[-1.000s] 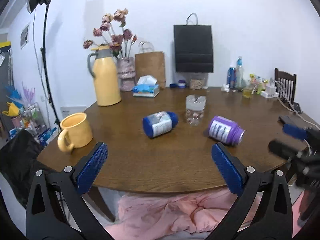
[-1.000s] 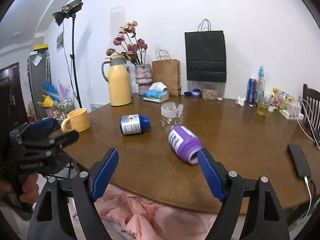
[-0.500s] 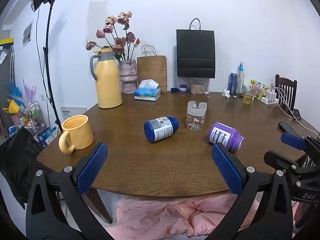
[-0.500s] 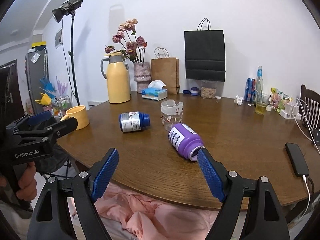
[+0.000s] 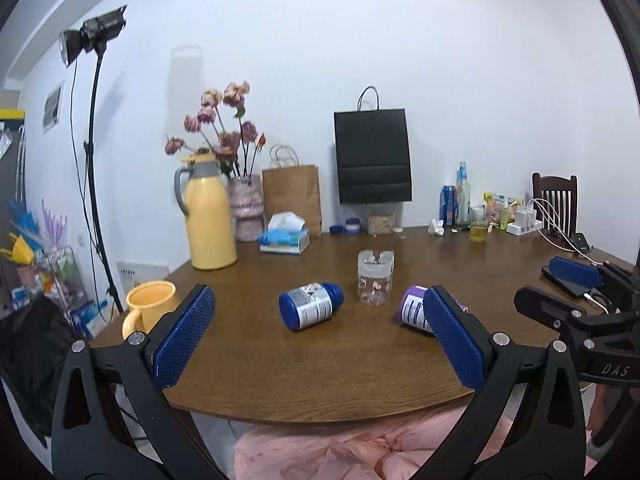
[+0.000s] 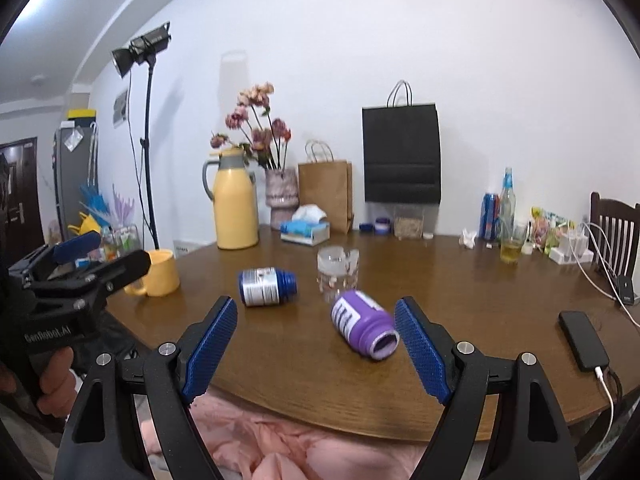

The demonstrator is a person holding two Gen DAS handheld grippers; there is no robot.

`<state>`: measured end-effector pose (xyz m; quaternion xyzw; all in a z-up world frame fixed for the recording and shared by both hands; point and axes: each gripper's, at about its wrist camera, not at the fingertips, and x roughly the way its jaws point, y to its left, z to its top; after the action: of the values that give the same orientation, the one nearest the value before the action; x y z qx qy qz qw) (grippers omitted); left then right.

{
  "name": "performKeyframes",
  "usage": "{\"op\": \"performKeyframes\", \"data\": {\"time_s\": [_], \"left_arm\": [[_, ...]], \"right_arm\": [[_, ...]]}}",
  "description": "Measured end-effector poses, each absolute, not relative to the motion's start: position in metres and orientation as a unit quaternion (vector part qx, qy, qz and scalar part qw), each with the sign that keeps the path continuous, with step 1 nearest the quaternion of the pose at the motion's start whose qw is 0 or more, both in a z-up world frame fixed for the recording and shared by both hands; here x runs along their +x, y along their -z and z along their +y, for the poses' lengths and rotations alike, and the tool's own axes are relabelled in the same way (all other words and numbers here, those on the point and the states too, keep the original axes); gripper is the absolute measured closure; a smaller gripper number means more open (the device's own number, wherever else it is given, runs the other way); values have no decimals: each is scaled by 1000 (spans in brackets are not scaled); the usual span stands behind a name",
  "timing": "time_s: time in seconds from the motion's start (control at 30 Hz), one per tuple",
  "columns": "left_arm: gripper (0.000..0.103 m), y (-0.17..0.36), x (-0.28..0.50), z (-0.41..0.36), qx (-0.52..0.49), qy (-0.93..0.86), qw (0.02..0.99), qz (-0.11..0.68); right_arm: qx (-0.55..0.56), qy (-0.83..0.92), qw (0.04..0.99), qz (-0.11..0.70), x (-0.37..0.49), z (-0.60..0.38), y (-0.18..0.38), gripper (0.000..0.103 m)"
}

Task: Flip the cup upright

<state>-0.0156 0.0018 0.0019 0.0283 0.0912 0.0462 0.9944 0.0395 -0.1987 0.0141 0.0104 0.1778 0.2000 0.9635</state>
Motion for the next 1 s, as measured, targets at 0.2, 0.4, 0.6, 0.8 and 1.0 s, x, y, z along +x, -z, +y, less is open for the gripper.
{"op": "performKeyframes", "data": {"time_s": [0.2,0.4,0.6,0.8,1.0], "left_arm": [[0,-3,-13,2,26,-49,994,93],[0,-2,-14,1,26,-52,994,91],[0,-2,-15,0,26,-51,994,92],[0,-2,-15,-3,27,-50,994,90],[0,-1,-14,-4,30,-47,994,92]], "right_arm": [[11,-199,963,180,43,-199,-14,18],[10,-198,964,180,42,-199,-14,18],[9,-198,963,180,42,-199,-14,18],[12,-195,964,178,42,-200,-13,18],[11,-195,964,179,41,-200,-13,18]]}}
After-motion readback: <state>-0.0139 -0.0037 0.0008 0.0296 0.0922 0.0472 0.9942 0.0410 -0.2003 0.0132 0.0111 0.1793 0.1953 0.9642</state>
